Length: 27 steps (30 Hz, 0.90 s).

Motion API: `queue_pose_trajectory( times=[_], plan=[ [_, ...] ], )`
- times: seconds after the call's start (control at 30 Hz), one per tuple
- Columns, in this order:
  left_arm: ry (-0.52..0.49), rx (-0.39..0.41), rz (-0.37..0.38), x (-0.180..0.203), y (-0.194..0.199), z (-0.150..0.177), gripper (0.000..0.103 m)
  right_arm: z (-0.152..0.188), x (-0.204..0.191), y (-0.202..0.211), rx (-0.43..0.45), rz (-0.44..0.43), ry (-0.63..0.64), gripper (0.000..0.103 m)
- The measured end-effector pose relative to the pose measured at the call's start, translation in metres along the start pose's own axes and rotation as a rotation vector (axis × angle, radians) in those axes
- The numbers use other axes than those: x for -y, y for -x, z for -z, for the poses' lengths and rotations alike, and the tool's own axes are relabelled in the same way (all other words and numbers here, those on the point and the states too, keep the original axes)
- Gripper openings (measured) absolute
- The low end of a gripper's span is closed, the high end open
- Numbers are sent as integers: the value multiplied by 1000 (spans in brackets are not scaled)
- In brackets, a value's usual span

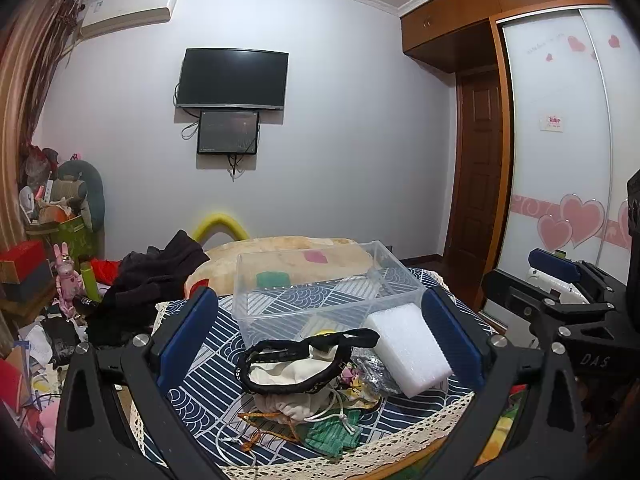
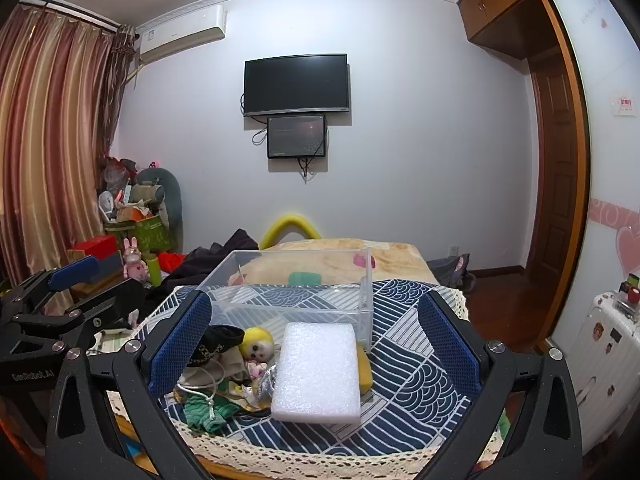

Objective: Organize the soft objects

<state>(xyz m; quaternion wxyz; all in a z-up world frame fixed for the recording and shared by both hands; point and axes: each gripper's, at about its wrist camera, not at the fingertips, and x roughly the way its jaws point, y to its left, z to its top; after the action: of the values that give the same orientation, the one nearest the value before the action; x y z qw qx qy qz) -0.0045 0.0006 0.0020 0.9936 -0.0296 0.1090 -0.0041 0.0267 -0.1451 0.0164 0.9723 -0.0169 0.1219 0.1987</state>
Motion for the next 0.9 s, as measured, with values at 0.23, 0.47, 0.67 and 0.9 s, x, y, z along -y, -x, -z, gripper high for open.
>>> queue_pose_trajectory(
  times=[0.23,0.47,0.67,0.9],
  plan=[
    [7,-2,4,0,1,-1,103,0,0,5,6,-3,-1,103],
    [6,-2,7,0,2,-1,103,0,-1,5,6,-6,-2,103],
    [3,-1,7,-1,1,-1,103,0,-2,5,-1,-9,-7,103],
    [5,-1,7,0,1,0,103,1,-1,5,2,-10,-10,103]
  ],
)
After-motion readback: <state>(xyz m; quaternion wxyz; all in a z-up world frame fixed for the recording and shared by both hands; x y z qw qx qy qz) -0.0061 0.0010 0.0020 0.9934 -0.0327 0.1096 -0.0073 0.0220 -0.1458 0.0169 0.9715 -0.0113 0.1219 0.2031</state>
